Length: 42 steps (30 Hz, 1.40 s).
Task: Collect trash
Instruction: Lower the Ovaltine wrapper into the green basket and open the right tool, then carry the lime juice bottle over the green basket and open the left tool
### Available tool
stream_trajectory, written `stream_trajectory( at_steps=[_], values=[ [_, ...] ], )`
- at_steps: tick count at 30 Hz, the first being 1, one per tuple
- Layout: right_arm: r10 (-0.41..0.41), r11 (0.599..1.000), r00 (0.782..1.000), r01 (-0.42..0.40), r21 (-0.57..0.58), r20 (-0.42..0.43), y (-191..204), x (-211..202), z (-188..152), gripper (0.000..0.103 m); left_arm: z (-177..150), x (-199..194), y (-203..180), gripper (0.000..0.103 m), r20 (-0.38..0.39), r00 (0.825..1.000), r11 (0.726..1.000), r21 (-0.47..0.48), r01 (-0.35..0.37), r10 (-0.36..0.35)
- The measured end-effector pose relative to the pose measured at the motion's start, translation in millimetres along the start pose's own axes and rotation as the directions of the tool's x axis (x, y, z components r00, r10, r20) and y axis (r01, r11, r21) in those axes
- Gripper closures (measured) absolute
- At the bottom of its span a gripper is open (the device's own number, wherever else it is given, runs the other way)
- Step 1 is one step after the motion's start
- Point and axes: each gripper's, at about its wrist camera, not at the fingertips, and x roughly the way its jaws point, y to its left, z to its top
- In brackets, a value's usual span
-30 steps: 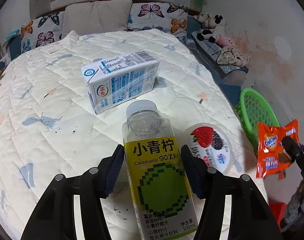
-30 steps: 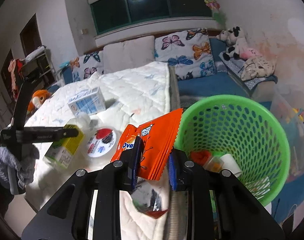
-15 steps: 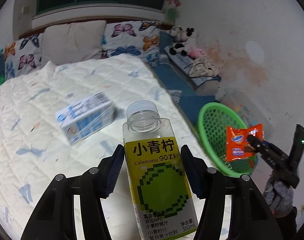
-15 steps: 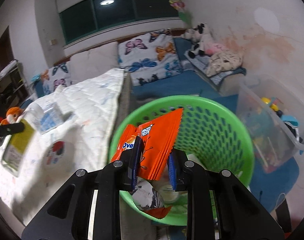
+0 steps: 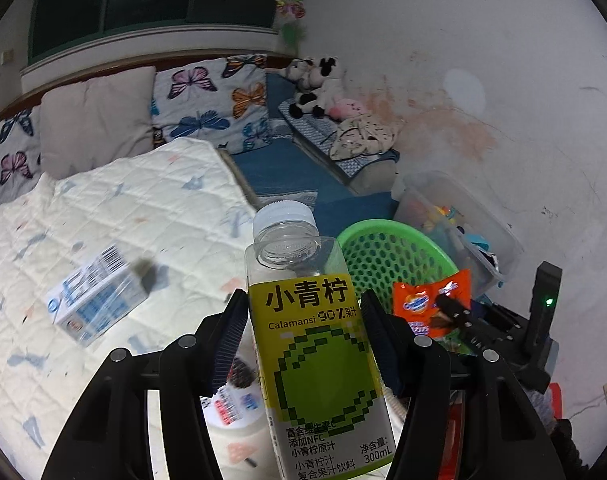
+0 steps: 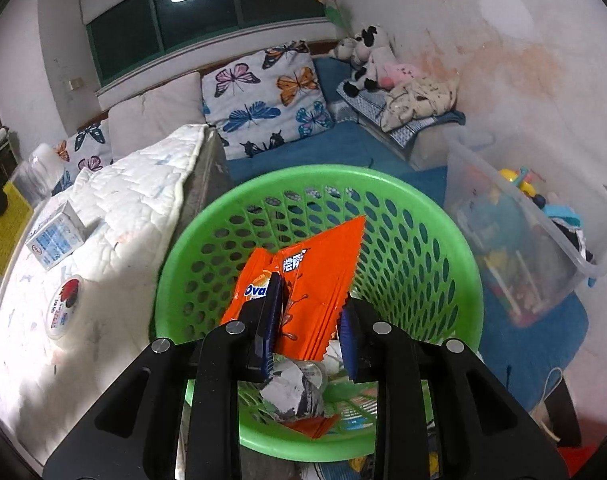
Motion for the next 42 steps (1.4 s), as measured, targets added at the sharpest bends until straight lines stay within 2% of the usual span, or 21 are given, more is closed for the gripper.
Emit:
stream_trajectory(
  at_steps=[3,11,16,23,42],
  values=[
    [0.002,1.000,1.000,-0.002,0.009,-0.014,-2.3,2.9,-1.8,0.073,4.2,6.2,-11.2,0.047,-0.004,1.000,1.000,0.022,0.012,-0.012],
    [0.005,1.000,1.000,-0.005,0.024,-0.014,-9.9,2.2,-3.4,0.057,13.9,21.9,-34.7,0.047,-0.011,0.999,0.997,0.069,0.032,-0.031],
    [0.011,1.000,1.000,-0.010,0.028,-0.013,-14.6,-1.4,-4.3,0.055,17.6,34.0,-46.4,0.047,-0.020,0.999,0.995,0.093,0.041,-0.040],
    [0.018,0.999,1.000,-0.018,0.040,-0.005,-20.1,-10.8,-7.8,0.043,20.4,54.5,-61.6,0.047,-0.041,0.998,0.992,0.115,0.058,-0.053],
    [0.042,0.995,0.999,-0.043,0.094,0.007,-32.7,-31.6,-26.5,0.041,22.2,117.5,-104.7,0.046,-0.114,0.989,0.987,0.123,0.107,-0.093]
  ],
)
